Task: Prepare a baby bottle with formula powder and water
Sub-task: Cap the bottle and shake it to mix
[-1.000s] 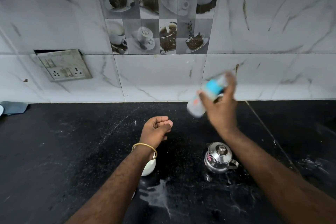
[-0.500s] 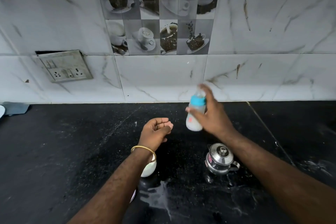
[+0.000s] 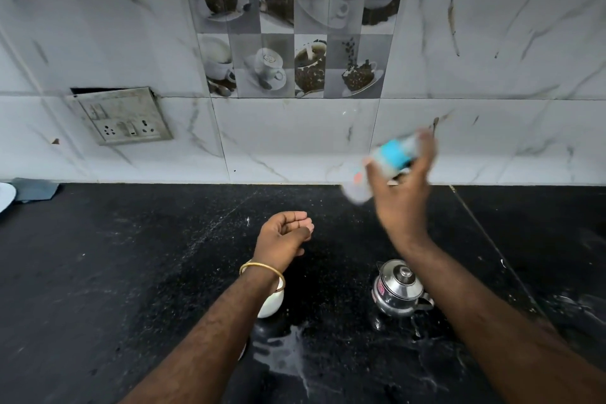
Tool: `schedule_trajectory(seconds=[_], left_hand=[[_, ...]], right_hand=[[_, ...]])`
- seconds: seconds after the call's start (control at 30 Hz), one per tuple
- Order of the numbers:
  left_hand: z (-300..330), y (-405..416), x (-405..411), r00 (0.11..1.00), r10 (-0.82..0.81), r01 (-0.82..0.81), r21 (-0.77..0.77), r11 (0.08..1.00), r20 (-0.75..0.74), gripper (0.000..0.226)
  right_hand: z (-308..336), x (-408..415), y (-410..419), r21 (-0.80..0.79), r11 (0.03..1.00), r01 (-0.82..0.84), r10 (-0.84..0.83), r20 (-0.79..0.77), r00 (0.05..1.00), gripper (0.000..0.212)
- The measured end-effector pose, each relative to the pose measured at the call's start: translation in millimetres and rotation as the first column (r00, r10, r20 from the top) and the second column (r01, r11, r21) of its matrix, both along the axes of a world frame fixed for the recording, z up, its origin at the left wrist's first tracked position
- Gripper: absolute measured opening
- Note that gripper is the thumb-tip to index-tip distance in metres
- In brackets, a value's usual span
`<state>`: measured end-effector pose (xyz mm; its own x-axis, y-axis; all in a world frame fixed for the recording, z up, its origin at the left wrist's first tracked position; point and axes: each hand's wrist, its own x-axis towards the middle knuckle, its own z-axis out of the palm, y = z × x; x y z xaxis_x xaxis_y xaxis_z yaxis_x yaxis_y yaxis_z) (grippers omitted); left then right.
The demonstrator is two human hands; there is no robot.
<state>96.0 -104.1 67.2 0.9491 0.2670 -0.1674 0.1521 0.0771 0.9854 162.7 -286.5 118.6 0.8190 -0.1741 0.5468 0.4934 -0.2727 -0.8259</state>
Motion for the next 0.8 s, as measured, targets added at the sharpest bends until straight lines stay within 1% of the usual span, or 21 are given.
schedule_trajectory(seconds=[0.03, 0.07, 0.1, 0.13, 0.17, 0.23, 0.27, 0.3, 0.33, 0.37, 0.4, 0.43, 0.47, 0.5, 0.53, 0.6, 0.63, 0.67, 0.73, 0.77, 0.8], left_hand=[[0, -1, 0, 1.0, -0.007, 0.007, -0.001, 1.0, 0.002, 0.02], [1, -2, 0, 1.0, -0.017, 0.017, -0.001, 1.0, 0.003, 0.02], [1, -2, 0, 1.0, -0.028, 0.028, 0.0, 1.0, 0.003, 0.02], [2, -1, 0, 0.999, -0.034, 0.034, 0.0, 0.999, 0.004, 0.02], [1, 1, 0, 1.0, -0.031, 0.031, -0.002, 1.0, 0.004, 0.02], [-1, 4, 0, 1.0, -0.019, 0.019, -0.008, 1.0, -0.001, 0.02], [-3, 5, -1, 1.0, -0.01, 0.01, -0.011, 1.0, -0.004, 0.02], [-4, 5, -1, 1.0, -0.004, 0.003, -0.014, 1.0, -0.009, 0.02], [-4, 4, -1, 1.0, -0.006, 0.006, -0.013, 1.0, -0.015, 0.02], [-5, 3, -1, 1.0, -0.012, 0.012, -0.01, 1.0, -0.02, 0.02], [-5, 2, -1, 1.0, -0.016, 0.016, -0.007, 1.0, -0.02, 0.02], [-4, 2, -1, 1.0, -0.019, 0.019, -0.003, 1.0, -0.018, 0.02], [-4, 3, -1, 1.0, -0.018, 0.018, 0.0, 1.0, -0.014, 0.021], [-4, 4, -1, 1.0, -0.009, 0.009, 0.0, 1.0, -0.008, 0.021], [-4, 5, -1, 1.0, 0.0, 0.0, 0.0, 1.0, -0.004, 0.021], [-5, 6, -1, 1.0, 0.011, -0.011, 0.0, 1.0, -0.004, 0.021], [-6, 6, -1, 1.0, 0.013, -0.013, 0.0, 1.0, -0.009, 0.021], [-6, 4, -1, 1.0, 0.008, -0.008, -0.001, 1.0, -0.012, 0.022], [-6, 3, -1, 1.0, -0.002, 0.002, -0.002, 1.0, -0.012, 0.022], [-6, 3, -1, 1.0, -0.007, 0.007, -0.002, 1.0, -0.01, 0.021], [-5, 3, 0, 1.0, -0.009, 0.009, -0.003, 1.0, -0.006, 0.021]], right_hand=[[-16, -7, 4, -0.195, 0.976, -0.096, 0.073, -0.121, 0.99, 0.09], [-32, -15, 5, -0.366, 0.901, -0.233, 0.139, -0.265, 0.954, 0.089], [-41, -18, 3, -0.454, 0.835, -0.311, 0.159, -0.342, 0.926, 0.086], [-40, -16, 0, -0.458, 0.831, -0.316, 0.172, -0.33, 0.928, 0.084], [-30, -11, -2, -0.386, 0.881, -0.274, 0.174, -0.273, 0.946, 0.082], [-2, -2, -2, -0.076, 0.993, -0.091, 0.084, -0.097, 0.992, 0.081], [4, 0, -1, 0.062, 0.997, -0.037, 0.039, -0.026, 0.999, 0.082], [2, -1, 0, 0.104, 0.994, -0.027, 0.029, -0.015, 0.999, 0.084], [-7, -4, 1, 0.019, 0.998, -0.058, 0.059, -0.076, 0.995, 0.086], [-20, -10, 2, -0.134, 0.978, -0.159, 0.13, -0.202, 0.971, 0.086], [-32, -15, 3, -0.285, 0.914, -0.289, 0.187, -0.336, 0.923, 0.085], [-37, -16, 0, -0.369, 0.857, -0.359, 0.205, -0.396, 0.895, 0.083], [-35, -12, -3, -0.378, 0.856, -0.354, 0.208, -0.374, 0.904, 0.082], [-24, -5, -5, -0.32, 0.902, -0.291, 0.192, -0.307, 0.932, 0.081], [-11, 2, -7, -0.191, 0.965, -0.179, 0.138, -0.207, 0.969, 0.08], [5, 7, -5, 0.062, 0.998, -0.032, 0.035, -0.051, 0.998, 0.082], [1, 4, -3, 0.036, 0.999, -0.034, 0.036, -0.056, 0.998, 0.084], [-10, -1, -2, -0.102, 0.991, -0.088, 0.075, -0.132, 0.988, 0.086], [-34, -14, -1, -0.37, 0.875, -0.312, 0.174, -0.361, 0.916, 0.084], [-37, -14, -3, -0.392, 0.856, -0.338, 0.185, -0.378, 0.907, 0.083], [-32, -10, -5, -0.336, 0.893, -0.3, 0.189, -0.325, 0.927, 0.082]])
